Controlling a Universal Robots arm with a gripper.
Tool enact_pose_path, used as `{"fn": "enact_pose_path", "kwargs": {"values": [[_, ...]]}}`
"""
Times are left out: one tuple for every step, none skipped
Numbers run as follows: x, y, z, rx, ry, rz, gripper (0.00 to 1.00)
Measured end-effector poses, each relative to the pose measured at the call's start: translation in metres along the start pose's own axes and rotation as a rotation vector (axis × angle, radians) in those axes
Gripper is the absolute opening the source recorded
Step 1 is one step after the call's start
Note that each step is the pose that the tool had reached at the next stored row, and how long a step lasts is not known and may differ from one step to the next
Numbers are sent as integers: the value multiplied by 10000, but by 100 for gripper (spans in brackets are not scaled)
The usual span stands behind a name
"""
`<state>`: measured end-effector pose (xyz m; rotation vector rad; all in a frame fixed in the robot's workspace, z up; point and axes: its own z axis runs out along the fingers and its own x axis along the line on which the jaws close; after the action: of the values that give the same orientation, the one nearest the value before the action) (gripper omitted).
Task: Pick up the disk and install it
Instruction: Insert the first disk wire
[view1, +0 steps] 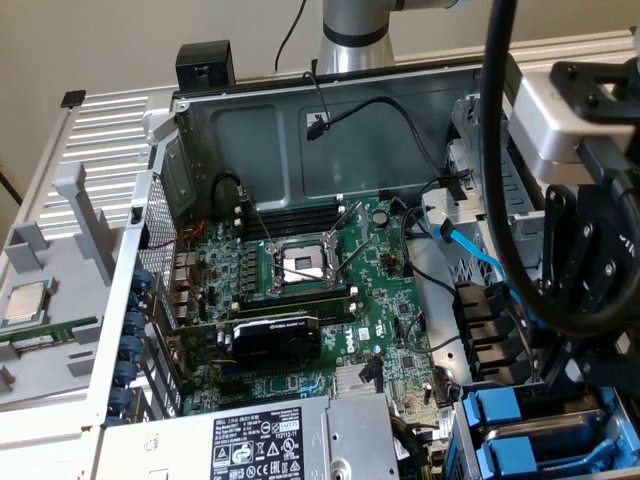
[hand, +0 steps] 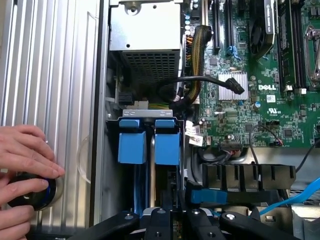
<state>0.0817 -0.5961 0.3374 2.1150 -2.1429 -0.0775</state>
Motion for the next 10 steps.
{"fn": "enact_pose_path", "kwargs": {"values": [[-2, 1, 2, 4, -5, 26, 17], [-2, 2, 2, 10, -8, 48, 17], [-2, 2, 2, 14, -8, 59, 17], [-2, 2, 1, 18, -9, 73, 17], [-2, 2, 1, 23, -10, 88, 17], [-2, 3, 1, 25, -12, 103, 17], [-2, 4, 1, 26, -14, 121, 17], [-2, 5, 2, 29, -16, 140, 17], [-2, 7, 2, 35, -18, 160, 17], [-2, 9, 3, 39, -20, 181, 17]]}}
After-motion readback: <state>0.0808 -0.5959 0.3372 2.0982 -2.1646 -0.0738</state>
